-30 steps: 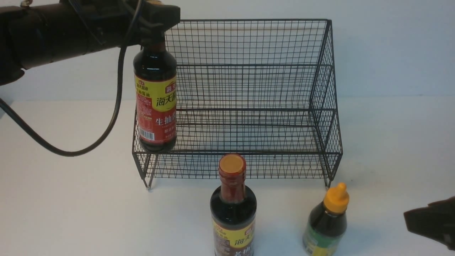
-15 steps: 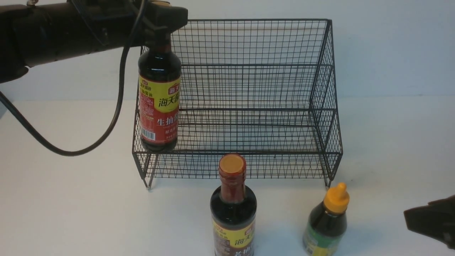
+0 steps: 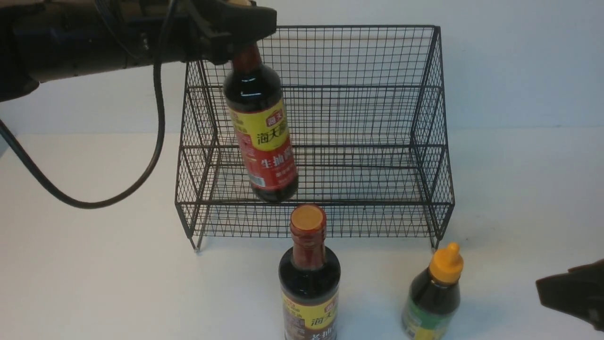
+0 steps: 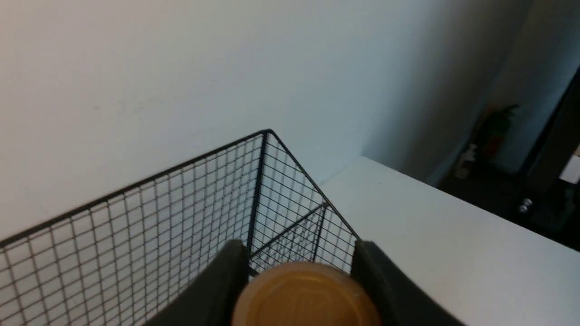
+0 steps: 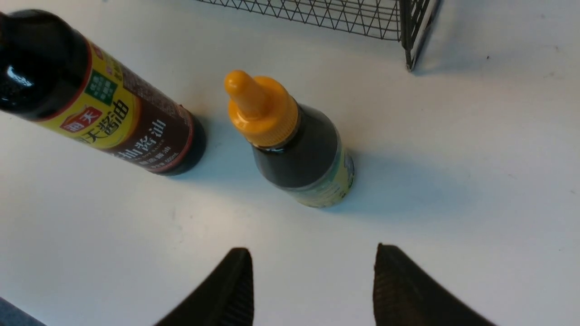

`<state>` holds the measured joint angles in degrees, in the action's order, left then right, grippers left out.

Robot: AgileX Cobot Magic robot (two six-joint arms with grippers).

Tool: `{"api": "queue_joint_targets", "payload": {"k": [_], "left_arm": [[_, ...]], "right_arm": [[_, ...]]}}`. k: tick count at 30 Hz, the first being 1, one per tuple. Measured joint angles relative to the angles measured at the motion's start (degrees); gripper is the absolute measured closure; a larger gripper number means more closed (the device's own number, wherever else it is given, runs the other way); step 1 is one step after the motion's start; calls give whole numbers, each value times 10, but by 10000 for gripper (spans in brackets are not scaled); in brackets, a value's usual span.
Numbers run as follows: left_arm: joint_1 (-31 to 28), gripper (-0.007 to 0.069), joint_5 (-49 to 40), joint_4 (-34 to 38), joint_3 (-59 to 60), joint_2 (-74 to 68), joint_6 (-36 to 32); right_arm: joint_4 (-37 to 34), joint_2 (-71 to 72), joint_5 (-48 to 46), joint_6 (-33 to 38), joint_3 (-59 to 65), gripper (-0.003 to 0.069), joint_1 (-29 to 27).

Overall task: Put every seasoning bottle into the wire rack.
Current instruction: Use the left arm to put the condiment bottle back on the shelf

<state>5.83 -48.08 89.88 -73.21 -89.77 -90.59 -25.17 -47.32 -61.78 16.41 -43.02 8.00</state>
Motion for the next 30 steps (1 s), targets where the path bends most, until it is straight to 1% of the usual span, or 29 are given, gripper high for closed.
{"api": "queue_joint_targets", "payload": {"k": [1,2,3,5,11,17,21,26,30], "left_arm": [[0,357,-3,-9,0,0,1],[0,357,-11,-45,0,0,5],[0,357,-11,-49,0,0,5],[0,357,-11,-90,0,-1,5],[0,357,-10,-135,0,-5,8],[0,357,-9,-181,-1,-5,47],[0,357,-8,-200,-1,-5,57],[0,357,-1,-205,-1,-8,62],[0,357,5,-207,-3,-25,87]], "right_arm": [[0,0,0,0,0,321,0],[0,0,0,0,0,321,0],[0,0,0,0,0,321,0],[0,0,0,0,0,321,0],[0,0,0,0,0,321,0],[0,0,0,0,0,321,0],[0,0,0,0,0,321,0],[0,0,1,0,0,321,0],[0,0,1,0,0,321,0]]}}
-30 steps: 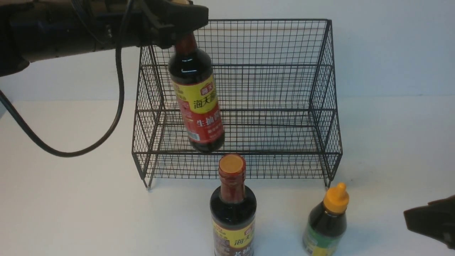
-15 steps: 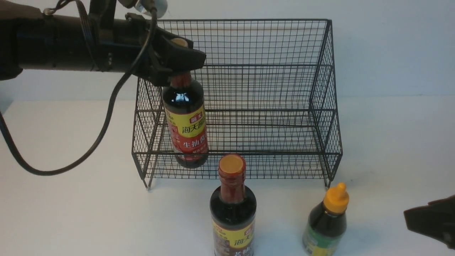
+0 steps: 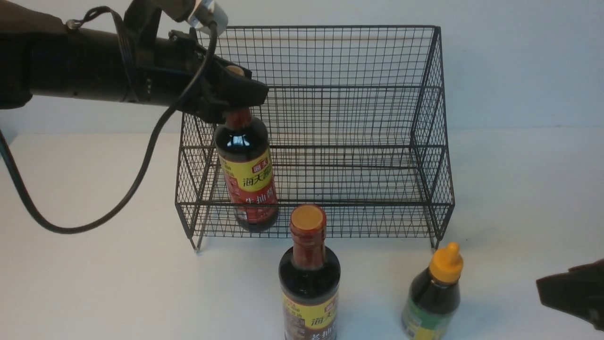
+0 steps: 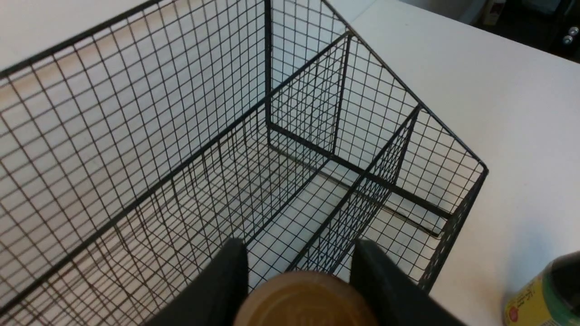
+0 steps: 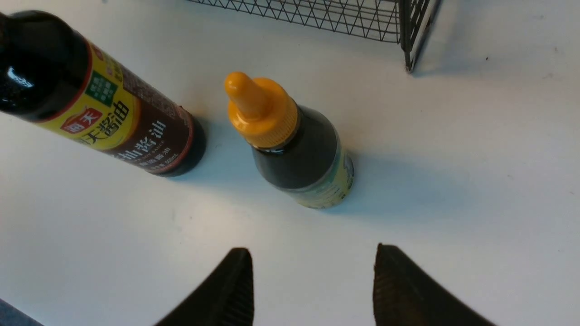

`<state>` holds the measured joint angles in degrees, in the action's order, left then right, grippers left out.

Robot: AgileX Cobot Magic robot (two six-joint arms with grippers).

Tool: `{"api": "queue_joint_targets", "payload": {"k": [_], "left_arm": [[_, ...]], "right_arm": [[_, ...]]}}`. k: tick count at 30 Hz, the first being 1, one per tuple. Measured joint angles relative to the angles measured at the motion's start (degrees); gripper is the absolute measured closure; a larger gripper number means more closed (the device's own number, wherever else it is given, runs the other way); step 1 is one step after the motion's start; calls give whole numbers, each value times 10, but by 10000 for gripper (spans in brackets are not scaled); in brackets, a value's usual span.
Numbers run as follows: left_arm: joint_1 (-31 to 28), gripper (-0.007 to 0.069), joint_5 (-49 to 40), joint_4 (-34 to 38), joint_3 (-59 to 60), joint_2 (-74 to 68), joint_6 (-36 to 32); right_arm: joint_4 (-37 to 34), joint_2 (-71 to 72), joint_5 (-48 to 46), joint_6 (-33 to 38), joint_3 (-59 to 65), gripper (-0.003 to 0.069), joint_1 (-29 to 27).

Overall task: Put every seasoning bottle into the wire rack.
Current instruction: Use the left arm to put the condiment bottle back on the shelf, then use the left arm to grab the condiment bottle closest to it

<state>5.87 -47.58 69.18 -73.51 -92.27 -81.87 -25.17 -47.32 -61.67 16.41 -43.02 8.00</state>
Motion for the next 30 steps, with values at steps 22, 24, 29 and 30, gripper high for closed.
{"api": "queue_joint_targets", "payload": {"k": [22,24,29,30], "left_arm": [[-15,41,25,-10,-6,93,104],[-31,45,5,-20,-6,127,129],[-53,113,-143,-102,-7,205,268],[-49,135,-193,-140,-6,218,309]], "right_arm": [[-2,0,3,0,0,321,0],[-2,0,3,0,0,321,0],[-2,0,3,0,0,321,0],[-2,0,3,0,0,321,0]]}}
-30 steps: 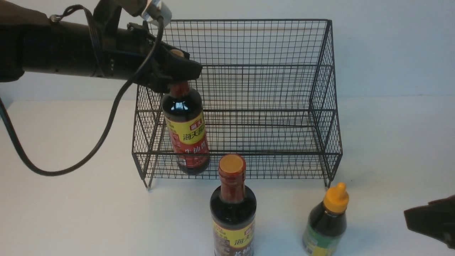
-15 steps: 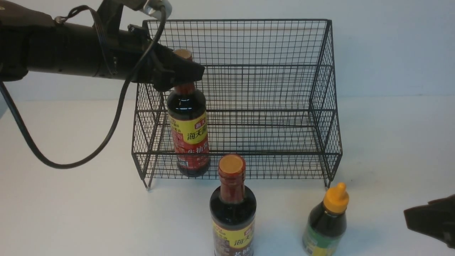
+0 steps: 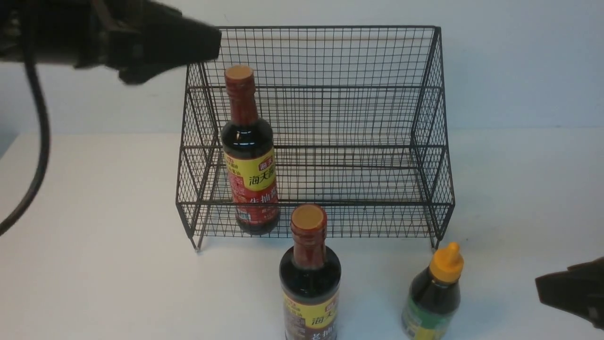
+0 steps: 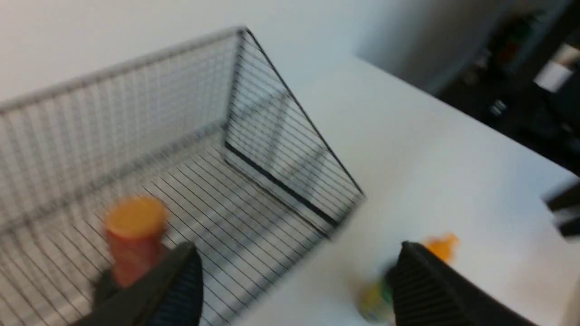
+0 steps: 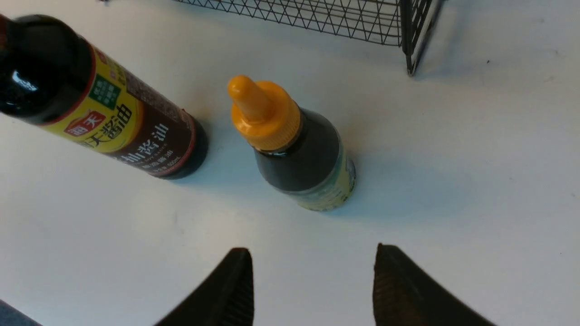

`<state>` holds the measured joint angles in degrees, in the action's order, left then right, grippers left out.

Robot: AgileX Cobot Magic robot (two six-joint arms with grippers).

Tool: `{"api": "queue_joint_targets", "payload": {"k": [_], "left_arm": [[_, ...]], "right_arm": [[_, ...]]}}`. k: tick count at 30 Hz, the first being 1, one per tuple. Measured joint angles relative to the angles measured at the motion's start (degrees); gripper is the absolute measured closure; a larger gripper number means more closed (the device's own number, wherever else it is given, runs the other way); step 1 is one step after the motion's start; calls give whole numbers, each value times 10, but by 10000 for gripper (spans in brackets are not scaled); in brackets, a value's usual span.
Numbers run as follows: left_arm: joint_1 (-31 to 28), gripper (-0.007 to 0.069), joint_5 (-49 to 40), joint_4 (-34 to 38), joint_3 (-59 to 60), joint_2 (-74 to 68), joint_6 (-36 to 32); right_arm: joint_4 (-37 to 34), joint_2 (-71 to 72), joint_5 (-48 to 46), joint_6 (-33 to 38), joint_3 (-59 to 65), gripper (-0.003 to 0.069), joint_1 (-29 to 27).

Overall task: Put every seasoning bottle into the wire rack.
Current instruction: Use the left arm to grab the condiment bottle closest to it

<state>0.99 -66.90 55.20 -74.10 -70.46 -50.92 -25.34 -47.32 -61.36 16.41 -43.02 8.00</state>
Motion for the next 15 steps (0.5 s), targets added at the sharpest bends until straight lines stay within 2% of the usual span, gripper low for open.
{"api": "queue_joint_targets", "payload": {"k": [3,7,10,12,15], "left_arm": [[33,175,-30,-64,29,27,73],[85,181,-32,-96,94,44,92],[126,169,-3,-94,133,46,78],[173,125,61,-90,162,41,34],[209,71,119,-90,172,31,-24]], "right_arm": [[0,0,0,0,0,321,0],[0,0,0,0,0,321,0],[0,0,0,0,0,321,0],[0,0,0,0,0,321,0],[0,0,0,0,0,321,0]]}}
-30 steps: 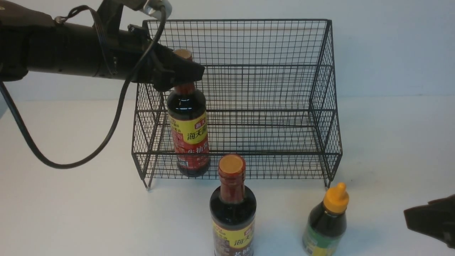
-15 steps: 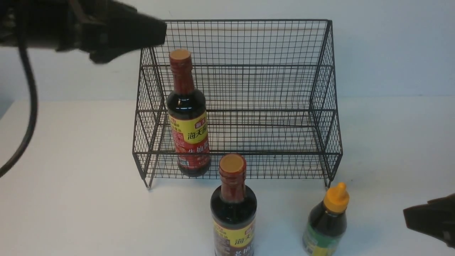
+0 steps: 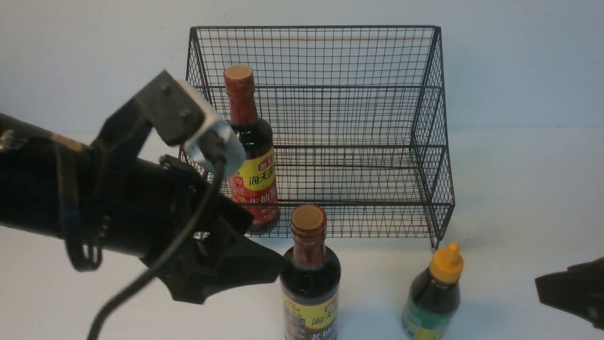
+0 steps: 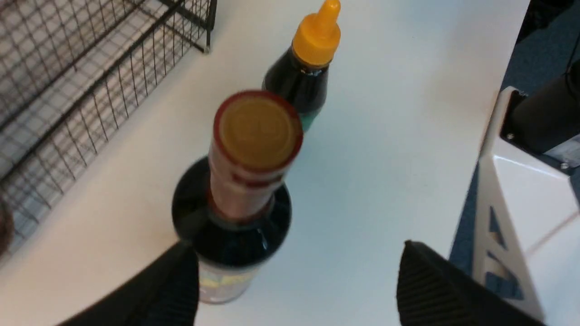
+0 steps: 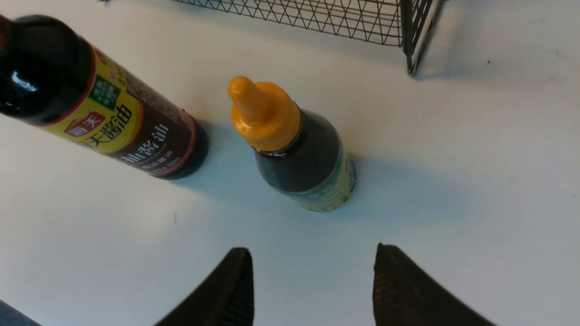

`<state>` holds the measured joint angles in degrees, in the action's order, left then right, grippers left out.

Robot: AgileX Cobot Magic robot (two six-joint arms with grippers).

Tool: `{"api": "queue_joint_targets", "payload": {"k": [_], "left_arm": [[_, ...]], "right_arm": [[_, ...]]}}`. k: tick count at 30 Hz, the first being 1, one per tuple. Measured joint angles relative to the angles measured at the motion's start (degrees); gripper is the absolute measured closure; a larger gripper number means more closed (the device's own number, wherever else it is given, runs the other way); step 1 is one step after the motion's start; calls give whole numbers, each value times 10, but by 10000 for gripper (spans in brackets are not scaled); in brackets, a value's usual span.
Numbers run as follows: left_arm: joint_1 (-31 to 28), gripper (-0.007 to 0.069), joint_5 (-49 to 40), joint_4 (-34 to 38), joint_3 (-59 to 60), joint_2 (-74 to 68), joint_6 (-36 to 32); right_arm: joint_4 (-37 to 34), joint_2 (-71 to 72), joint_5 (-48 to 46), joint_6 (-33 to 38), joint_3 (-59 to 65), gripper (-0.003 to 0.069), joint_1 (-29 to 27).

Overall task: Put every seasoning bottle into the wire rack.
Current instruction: Use the left arm to grab the condiment bottle closest to it, then use the left arm to put the condiment bottle back on the shelf

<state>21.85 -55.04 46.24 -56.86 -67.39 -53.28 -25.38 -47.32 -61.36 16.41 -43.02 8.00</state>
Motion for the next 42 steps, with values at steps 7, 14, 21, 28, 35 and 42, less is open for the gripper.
{"api": "queue_joint_targets", "payload": {"k": [7,14,21,28,35,42], "left_arm": [[44,-24,96,7,2,-25,-78],[45,-20,134,48,2,-94,-95],[46,228,133,101,2,-126,-138],[46,357,114,95,-30,-130,-143],[46,357,113,116,-167,-134,-142],[46,357,196,142,-242,-178,-143]], "right_arm": [[0,0,0,0,0,321,0],[0,0,0,0,0,321,0],[0,0,2,0,0,321,0],[0,0,2,0,0,321,0],[0,0,3,0,0,321,0],[0,0,4,0,0,321,0]]}}
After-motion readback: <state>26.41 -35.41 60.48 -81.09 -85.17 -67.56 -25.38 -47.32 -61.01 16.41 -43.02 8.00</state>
